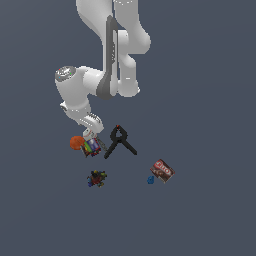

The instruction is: Pick up a designated object from a clutter of objects.

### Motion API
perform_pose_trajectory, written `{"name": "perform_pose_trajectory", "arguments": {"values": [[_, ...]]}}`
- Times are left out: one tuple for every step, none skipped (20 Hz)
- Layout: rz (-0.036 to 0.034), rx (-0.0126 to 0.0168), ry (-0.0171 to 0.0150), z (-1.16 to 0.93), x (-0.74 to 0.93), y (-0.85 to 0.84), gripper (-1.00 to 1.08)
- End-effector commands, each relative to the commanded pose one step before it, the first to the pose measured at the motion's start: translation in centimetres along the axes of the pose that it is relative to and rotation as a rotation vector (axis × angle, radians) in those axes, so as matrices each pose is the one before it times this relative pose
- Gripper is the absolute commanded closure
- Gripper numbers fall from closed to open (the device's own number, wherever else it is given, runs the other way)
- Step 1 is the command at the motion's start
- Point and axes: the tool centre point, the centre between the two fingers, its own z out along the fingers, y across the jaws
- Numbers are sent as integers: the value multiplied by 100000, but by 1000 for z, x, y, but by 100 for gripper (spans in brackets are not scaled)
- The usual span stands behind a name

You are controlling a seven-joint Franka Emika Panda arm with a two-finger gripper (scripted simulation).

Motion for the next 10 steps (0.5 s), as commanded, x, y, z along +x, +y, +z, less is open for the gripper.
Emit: {"name": "perform_pose_trajectory", "arguments": {"values": [[44,-32,-18,360,-28,23,-92],[0,0,0,270,-12,1,-92],[0,0,0,328,-14,1,-92],[62,-25,19,377,-13,28,-92],[62,-23,20,431,-13,28,-92],[0,0,0,491,-14,-1,-92],[63,-17,21,516,-9,27,-92],[65,-10,22,468,-5,26,-92],[0,0,0,419,-4,-6,-92],[0,0,0,360,-1,-7,-92]]}}
